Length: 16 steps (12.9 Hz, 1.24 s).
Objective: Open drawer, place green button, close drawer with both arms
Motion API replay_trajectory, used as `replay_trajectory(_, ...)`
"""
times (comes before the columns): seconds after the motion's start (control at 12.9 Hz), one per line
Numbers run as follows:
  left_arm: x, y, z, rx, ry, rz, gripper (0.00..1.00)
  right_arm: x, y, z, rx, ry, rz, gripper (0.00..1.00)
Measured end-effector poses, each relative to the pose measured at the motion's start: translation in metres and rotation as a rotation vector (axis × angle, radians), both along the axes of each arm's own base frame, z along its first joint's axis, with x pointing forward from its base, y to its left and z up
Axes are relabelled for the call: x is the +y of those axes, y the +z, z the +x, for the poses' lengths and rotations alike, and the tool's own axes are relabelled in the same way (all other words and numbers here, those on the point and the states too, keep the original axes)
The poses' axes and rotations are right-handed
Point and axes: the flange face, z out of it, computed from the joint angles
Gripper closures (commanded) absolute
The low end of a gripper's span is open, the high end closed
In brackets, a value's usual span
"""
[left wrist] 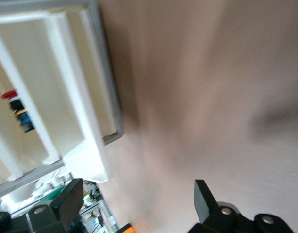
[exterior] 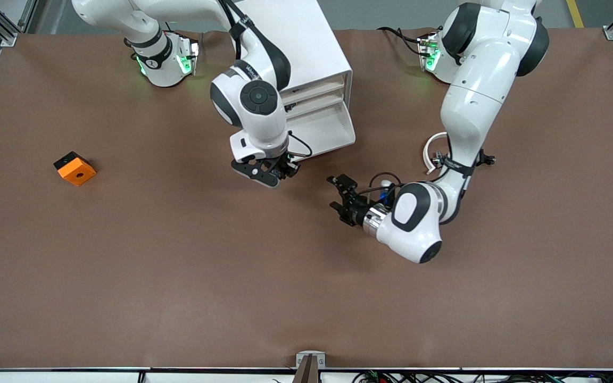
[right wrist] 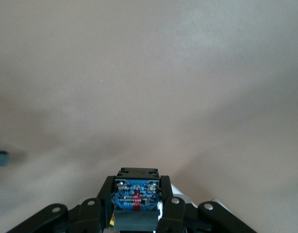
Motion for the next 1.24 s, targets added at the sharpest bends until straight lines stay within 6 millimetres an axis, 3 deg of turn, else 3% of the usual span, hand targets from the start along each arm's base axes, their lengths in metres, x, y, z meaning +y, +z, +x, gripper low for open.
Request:
replay_trajectory(0.23,0.03,0.027,0.022,-0.139,-0.042,0.0,0.0,0.021,-0.001,-0.022,0.006,-0.057,-0.007,1.0)
replay_trajectory(0.54,0.048,0.091,0.032,-0.368,-0.246,0.136,0.0,0.038,-0.01,-0.047,0.003,-0.078,-0.005,1.0)
replay_trajectory(0.85,0.057,0.167,0.033,-0.578,-0.432,0.208,0.0,0.031,-0.038,-0.066,-0.027,-0.084,0.033,1.0)
replay_trajectory(1.0,0.065,0.201,0.032,-0.691,-0.577,0.179,0.0,0.03,-0.041,-0.073,-0.024,-0.085,0.029,1.0)
replay_trajectory(1.24,0.071,0.225,0.027,-0.771,-0.761,0.106,0.0,0.032,-0.041,-0.077,-0.023,-0.089,0.027,1.0)
